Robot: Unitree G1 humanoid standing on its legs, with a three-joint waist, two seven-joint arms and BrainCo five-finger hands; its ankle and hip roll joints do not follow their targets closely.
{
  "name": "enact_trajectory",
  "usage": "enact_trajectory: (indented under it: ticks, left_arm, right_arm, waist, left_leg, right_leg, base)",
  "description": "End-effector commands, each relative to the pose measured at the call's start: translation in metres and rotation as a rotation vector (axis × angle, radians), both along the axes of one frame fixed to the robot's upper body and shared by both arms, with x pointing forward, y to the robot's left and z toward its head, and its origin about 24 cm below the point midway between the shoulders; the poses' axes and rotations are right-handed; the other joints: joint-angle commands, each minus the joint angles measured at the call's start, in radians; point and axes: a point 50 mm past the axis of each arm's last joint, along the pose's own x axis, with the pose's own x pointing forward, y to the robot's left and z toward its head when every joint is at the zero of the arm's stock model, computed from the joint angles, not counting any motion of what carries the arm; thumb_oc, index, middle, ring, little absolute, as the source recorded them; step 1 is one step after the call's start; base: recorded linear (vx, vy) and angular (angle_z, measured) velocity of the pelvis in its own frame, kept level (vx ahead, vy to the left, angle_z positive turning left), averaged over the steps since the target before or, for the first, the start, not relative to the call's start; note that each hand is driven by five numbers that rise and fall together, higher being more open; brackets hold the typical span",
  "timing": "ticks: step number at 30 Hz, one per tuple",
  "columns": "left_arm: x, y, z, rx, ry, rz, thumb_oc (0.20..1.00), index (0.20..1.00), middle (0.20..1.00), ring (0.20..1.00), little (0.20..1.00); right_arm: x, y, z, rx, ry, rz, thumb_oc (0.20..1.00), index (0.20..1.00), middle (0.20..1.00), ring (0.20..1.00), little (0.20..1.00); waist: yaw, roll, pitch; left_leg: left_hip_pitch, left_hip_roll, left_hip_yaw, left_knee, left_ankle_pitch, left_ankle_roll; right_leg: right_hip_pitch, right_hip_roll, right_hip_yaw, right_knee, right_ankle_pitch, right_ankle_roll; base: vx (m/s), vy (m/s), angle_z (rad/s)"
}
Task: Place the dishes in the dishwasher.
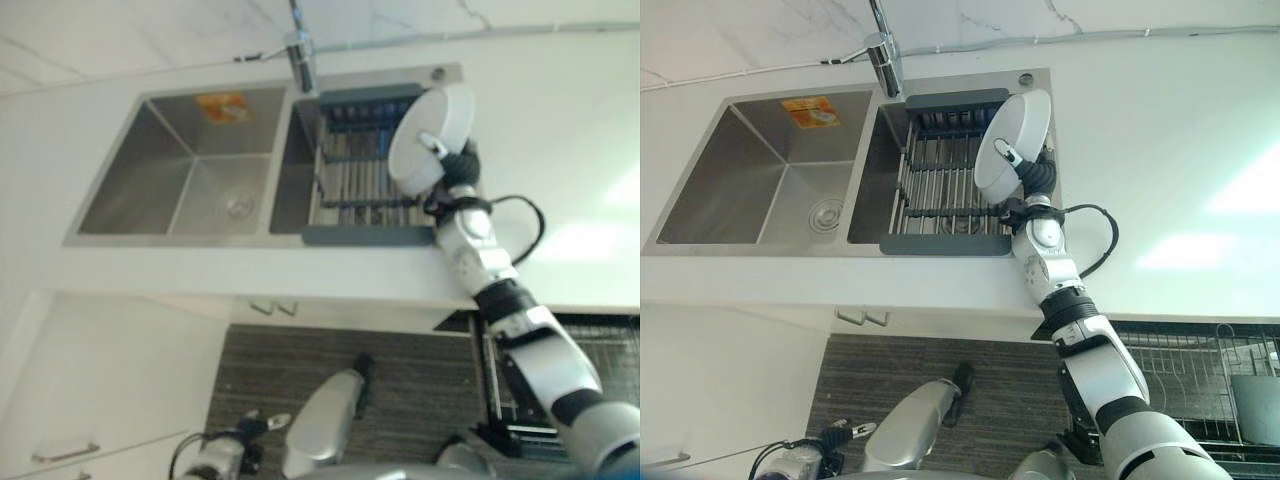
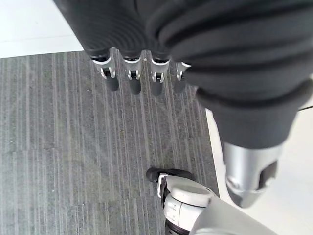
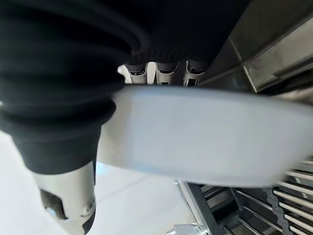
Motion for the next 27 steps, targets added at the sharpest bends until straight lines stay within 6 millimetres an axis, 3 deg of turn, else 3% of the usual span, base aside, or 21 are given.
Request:
enact_trajectory:
  ticks: [1, 6, 7, 8, 19, 27]
  left_arm:
    - [0.000, 0.010, 0.001, 0.035, 0.021, -0.029, 1.000, 1.000, 1.000, 1.000, 1.000]
    - [0.003, 0.010, 0.002, 0.033, 0.010, -0.027, 1.000, 1.000, 1.000, 1.000, 1.000]
    - [0.004, 0.010, 0.003, 0.034, 0.007, -0.026, 1.000, 1.000, 1.000, 1.000, 1.000]
    - [0.004, 0.010, 0.003, 0.034, 0.005, -0.025, 1.000, 1.000, 1.000, 1.000, 1.000]
    - [0.004, 0.011, 0.003, 0.030, 0.006, -0.014, 1.000, 1.000, 1.000, 1.000, 1.000]
    - [-0.002, 0.009, 0.000, 0.030, 0.039, -0.006, 1.000, 1.000, 1.000, 1.000, 1.000]
  right_arm:
    - [0.004, -0.003, 0.019, 0.013, -0.062, -0.002, 1.000, 1.000, 1.000, 1.000, 1.000]
    - [0.006, 0.000, 0.022, -0.017, -0.061, 0.015, 1.000, 1.000, 1.000, 1.000, 1.000]
    - [0.006, 0.001, 0.021, -0.022, -0.055, 0.018, 0.322, 0.322, 0.322, 0.322, 0.322]
    - [0.006, 0.001, 0.021, -0.026, -0.051, 0.021, 0.200, 0.200, 0.200, 0.200, 0.200]
    - [0.004, 0.003, 0.021, -0.075, -0.084, -0.003, 0.200, 0.200, 0.200, 0.200, 0.200]
    - [-0.011, 0.012, 0.014, -0.234, -0.158, -0.161, 0.200, 0.200, 0.200, 0.200, 0.200]
  waist:
    - [0.032, 0.005, 0.002]
    - [0.038, 0.004, 0.012]
    - [0.039, 0.002, 0.014]
    - [0.040, 0.001, 0.014]
    - [0.038, -0.009, 0.007]
    - [0.031, -0.037, -0.012]
  left_leg:
    - [0.066, 0.046, 0.002, -0.087, -0.004, -0.024]
    - [0.060, 0.045, -0.002, -0.087, -0.002, -0.024]
    - [0.058, 0.045, -0.002, -0.087, -0.001, -0.024]
    - [0.058, 0.045, -0.002, -0.087, -0.001, -0.024]
    - [0.058, 0.050, 0.010, -0.087, -0.005, -0.022]
    - [0.064, 0.068, 0.029, -0.087, -0.017, -0.025]
  right_leg:
    - [-0.092, -0.024, 0.027, -0.001, 0.157, -0.001]
    - [-0.098, -0.021, 0.024, -0.001, 0.158, -0.002]
    - [-0.097, -0.022, 0.022, -0.001, 0.159, -0.002]
    - [-0.097, -0.022, 0.021, -0.001, 0.159, -0.002]
    - [-0.102, -0.023, 0.020, -0.001, 0.167, 0.000]
    - [-0.102, -0.010, 0.025, -0.001, 0.159, 0.002]
  base:
    - [0.00, 0.000, 0.00]
    - [-0.02, -0.001, 0.01]
    - [0.00, 0.000, 0.00]
    - [0.00, 0.000, 0.00]
    - [-0.02, 0.007, 0.01]
    - [-0.05, -0.016, -0.01]
